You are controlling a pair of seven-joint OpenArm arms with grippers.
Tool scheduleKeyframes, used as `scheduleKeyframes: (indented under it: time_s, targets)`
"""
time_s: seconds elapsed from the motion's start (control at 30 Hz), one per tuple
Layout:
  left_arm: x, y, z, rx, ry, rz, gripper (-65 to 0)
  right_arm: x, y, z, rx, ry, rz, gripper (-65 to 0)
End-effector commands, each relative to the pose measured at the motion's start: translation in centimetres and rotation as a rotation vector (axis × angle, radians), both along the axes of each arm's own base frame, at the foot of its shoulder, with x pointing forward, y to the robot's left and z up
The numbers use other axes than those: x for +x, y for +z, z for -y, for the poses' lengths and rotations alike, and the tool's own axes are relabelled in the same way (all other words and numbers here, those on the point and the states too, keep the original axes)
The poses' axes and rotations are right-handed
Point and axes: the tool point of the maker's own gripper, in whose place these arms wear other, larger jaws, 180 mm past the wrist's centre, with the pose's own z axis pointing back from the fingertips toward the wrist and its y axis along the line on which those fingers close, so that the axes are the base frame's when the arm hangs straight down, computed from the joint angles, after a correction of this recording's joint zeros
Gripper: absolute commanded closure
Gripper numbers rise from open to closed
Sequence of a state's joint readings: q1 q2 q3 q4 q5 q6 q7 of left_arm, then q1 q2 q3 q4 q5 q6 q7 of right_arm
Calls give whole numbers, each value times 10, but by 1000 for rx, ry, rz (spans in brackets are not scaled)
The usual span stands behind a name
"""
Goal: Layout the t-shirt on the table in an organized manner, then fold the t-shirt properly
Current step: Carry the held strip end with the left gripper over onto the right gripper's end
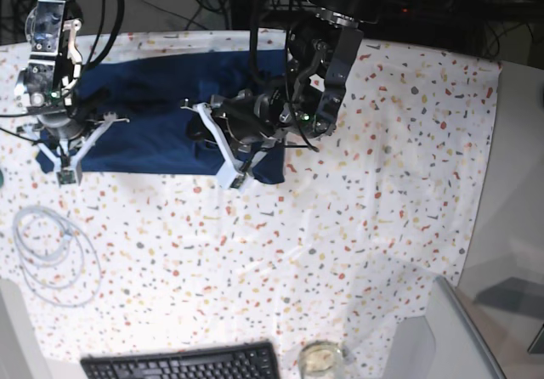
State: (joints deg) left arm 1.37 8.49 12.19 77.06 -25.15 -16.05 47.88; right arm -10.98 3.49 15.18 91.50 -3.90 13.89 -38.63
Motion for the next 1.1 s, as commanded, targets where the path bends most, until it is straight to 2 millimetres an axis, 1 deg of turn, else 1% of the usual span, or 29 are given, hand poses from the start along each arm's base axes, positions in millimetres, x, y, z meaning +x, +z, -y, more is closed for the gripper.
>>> scheduleKeyframes:
  time_s: [0.0,0.07,0.2,0.33,0.4,0.5,0.63,0.77,0.83,0.9,0.97,1.07]
  targets:
    - [10,11,8,-32,1,31,0,12,13,5,-13,-6,53,-27]
    - [13,12,8,-29,-4,35,0,12,13,5,-13,-6,53,-27]
    - [14,13,9,-31,-5,35,0,12,13,5,-11,-6,54,-27]
    - [14,21,16,-114,16,7,0,13,14,5,-11,-6,55,-27]
    - [18,23,20,-142,19,-6,0,13,13,4,-10,-6,55,-27]
    - [17,16,22,-160,24,-44,0,13,13,4,-10,-5,55,-27]
    - [20,15,23,-160,24,-49,0,13,13,4,-11,-5,55,-27]
    - [13,14,35,-153,-26,-51,0,13,13,4,-11,-5,55,-27]
    - [16,15,36,-153,-29,-43,0,13,13,4,-11,-5,55,-27]
    - [17,12,36,-154,-20,-44,0,14,14,4,-11,-5,56,-27]
    - [14,5,36,-148,-17,-63,0,14,14,4,-11,-5,56,-27]
    - [13,2,35,-145,-16,-71,0,14,14,4,-11,-5,56,-27]
